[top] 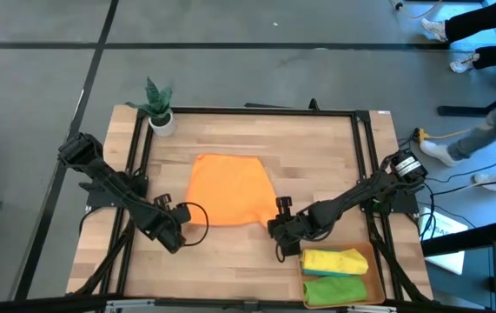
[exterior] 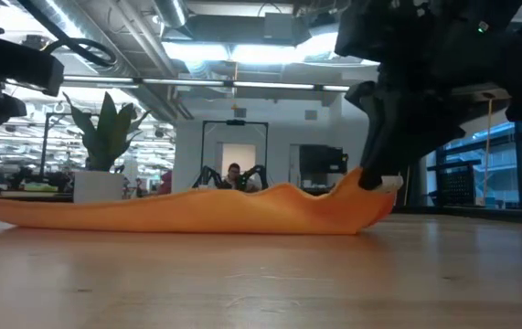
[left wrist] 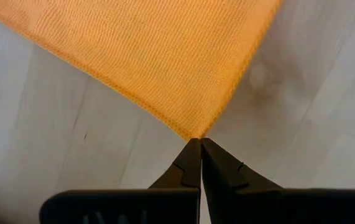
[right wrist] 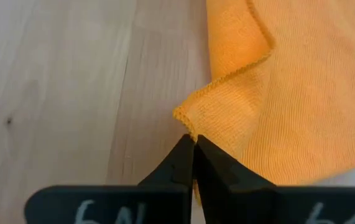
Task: Roll microfiber towels into tight, uniform cylinder then place into a basket
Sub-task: Roll the orange microfiber towel
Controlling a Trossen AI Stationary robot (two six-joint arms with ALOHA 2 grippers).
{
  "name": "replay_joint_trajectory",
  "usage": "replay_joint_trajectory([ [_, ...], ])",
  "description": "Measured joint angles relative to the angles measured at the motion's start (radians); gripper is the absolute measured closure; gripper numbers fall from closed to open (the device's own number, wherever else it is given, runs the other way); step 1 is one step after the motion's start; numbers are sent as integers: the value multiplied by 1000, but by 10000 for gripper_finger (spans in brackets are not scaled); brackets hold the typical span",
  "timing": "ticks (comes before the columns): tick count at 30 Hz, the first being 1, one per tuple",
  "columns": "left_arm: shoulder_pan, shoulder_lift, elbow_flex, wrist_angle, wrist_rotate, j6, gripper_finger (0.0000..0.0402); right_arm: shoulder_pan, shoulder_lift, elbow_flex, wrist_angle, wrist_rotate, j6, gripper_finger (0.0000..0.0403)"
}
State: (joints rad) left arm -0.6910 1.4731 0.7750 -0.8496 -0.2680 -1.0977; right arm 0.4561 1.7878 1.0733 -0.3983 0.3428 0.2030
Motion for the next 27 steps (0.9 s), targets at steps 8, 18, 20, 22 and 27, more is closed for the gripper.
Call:
replay_joint_trajectory([
  [8, 1, 0, 0, -1, -80, 8, 401, 0, 0, 0, -1, -2, 10, 373],
  [18, 1, 0, 0, 0, -61, 0, 401, 6, 0, 0, 21, -136, 155, 372],
  [20, 1, 0, 0, 5, -60, -1, 401, 11, 0, 1, 36, -135, 156, 371],
  [22, 1, 0, 0, 12, -57, -1, 401, 13, 0, 1, 52, -136, 155, 365],
  [27, 1, 0, 0, 30, -51, -1, 401, 14, 0, 1, 75, -164, 160, 348],
])
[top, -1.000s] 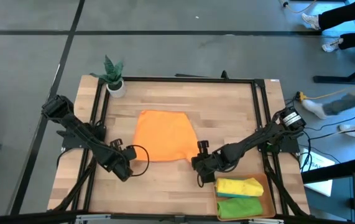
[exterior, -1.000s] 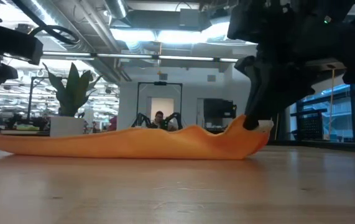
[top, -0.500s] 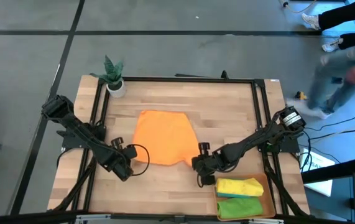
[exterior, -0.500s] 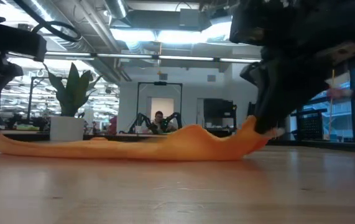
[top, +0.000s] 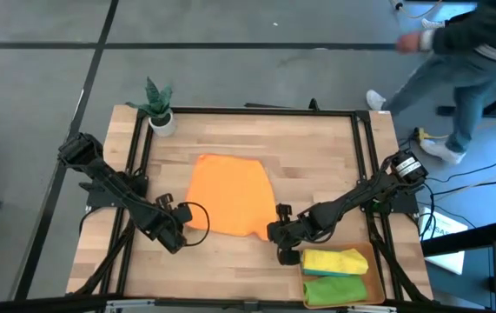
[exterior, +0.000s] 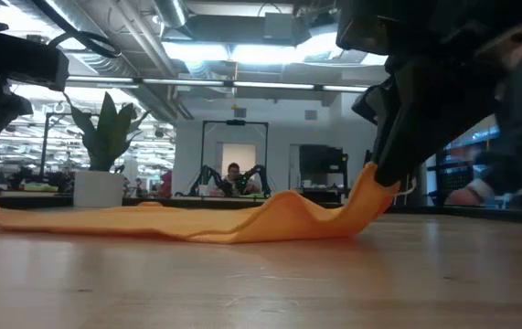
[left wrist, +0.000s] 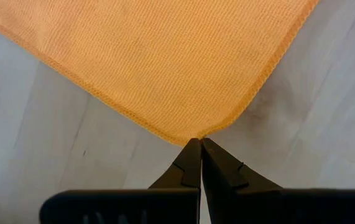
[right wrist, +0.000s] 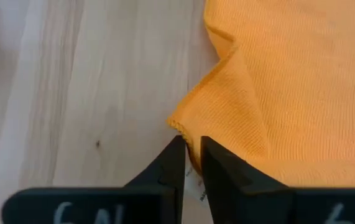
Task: Roll microfiber towels into tight, uniform cylinder then place into a basket
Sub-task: Roll the orange microfiber towel
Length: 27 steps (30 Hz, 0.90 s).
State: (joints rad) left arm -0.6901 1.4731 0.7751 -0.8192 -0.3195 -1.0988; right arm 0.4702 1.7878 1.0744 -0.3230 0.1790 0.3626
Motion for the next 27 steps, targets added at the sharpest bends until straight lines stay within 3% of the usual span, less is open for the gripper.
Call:
replay_joint_trajectory([
  [12, 0, 0, 0, 2, 0, 0, 401, 8, 0, 0, 0, -25, 21, 373],
  [27, -12, 0, 0, 2, 2, 0, 401, 12, 0, 0, -16, -78, 22, 270],
])
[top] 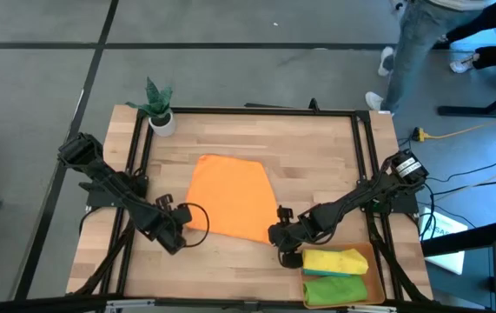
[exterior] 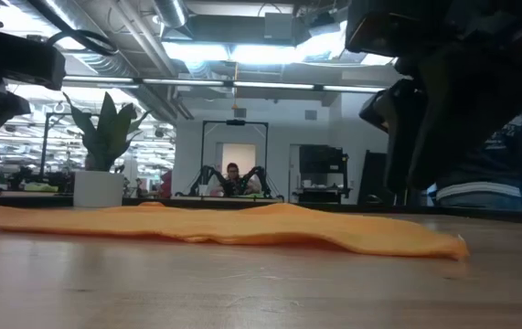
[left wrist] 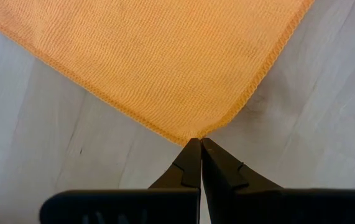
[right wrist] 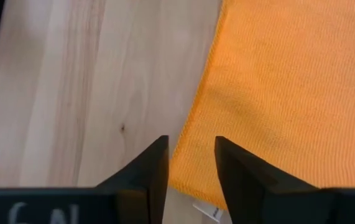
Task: Roll microfiber towels into tight, uniform cylinder then place into a basket
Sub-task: Roll the orange microfiber towel
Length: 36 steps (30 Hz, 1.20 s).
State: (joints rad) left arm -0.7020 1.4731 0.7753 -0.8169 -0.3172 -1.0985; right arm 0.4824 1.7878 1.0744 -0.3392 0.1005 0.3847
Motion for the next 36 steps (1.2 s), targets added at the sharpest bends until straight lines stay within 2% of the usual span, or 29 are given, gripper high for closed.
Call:
replay_joint_trajectory([
  [6, -5, 0, 27, -27, -5, 8, 401, 1, -4, 0, -49, 1, -7, 268],
  [9, -5, 0, 72, -50, -64, 42, 402, 1, -18, 1, -66, 9, 7, 268],
  [13, 17, 0, 130, -21, -174, 119, 401, 1, -42, 2, -86, 135, 2, 268],
  [16, 62, 1, 149, 76, -191, 217, 401, 1, -68, 2, -129, 249, 3, 268],
  [20, 131, 27, 149, 254, -190, 422, 402, 0, -108, 2, -187, 318, 7, 268],
  [24, 210, 75, 149, 496, -189, 630, 402, 0, -152, 2, -214, 323, 39, 268],
  [28, 272, 139, 149, 723, -114, 824, 402, 6, -193, 2, -240, 326, 75, 268],
  [32, 326, 203, 164, 854, -53, 933, 402, 8, -223, 2, -247, 326, 82, 268],
  [36, 364, 259, 223, 890, -29, 1019, 402, 7, -238, 1, -260, 327, 82, 268],
])
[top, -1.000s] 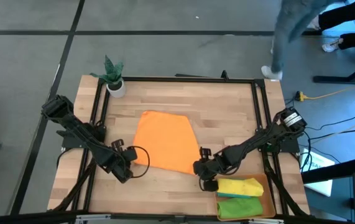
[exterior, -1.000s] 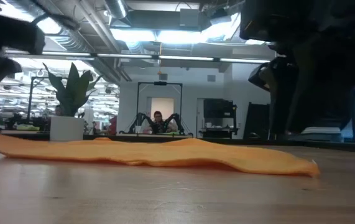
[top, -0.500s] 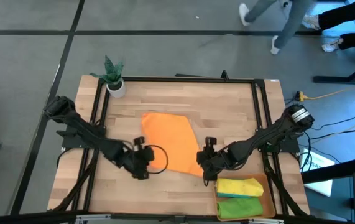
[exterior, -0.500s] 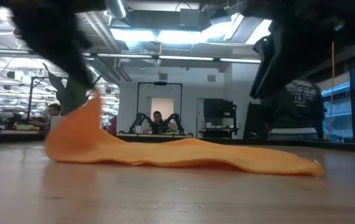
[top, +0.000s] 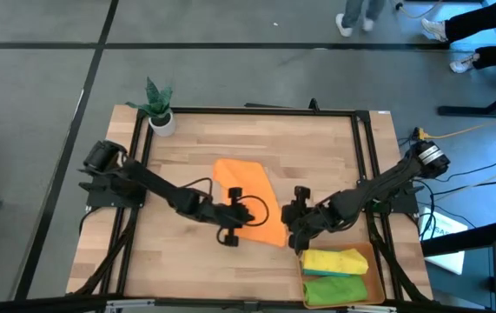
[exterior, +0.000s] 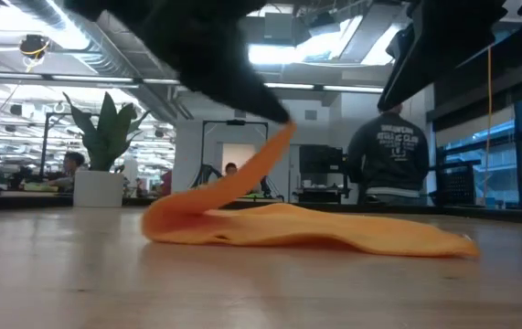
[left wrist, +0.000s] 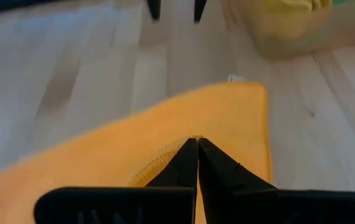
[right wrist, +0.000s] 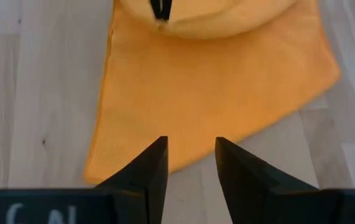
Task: Roll microfiber towels into tight, uniform cylinder then place into a basket
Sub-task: Roll the orange microfiber towel
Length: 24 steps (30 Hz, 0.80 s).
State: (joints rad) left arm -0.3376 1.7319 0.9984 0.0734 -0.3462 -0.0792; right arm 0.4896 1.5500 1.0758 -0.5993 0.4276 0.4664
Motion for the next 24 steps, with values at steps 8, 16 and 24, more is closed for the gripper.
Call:
replay_joint_trajectory([
  [8, 17, 139, 175, 4, 103, 186, 402, 0, -9, -1, -10, 1, 4, 268],
  [16, 18, 253, 293, -15, 129, 274, 402, 1, -9, -1, -72, -2, 83, 268],
  [24, 18, 261, 345, -8, 144, 324, 402, -1, -9, -61, -73, 1, 136, 268],
])
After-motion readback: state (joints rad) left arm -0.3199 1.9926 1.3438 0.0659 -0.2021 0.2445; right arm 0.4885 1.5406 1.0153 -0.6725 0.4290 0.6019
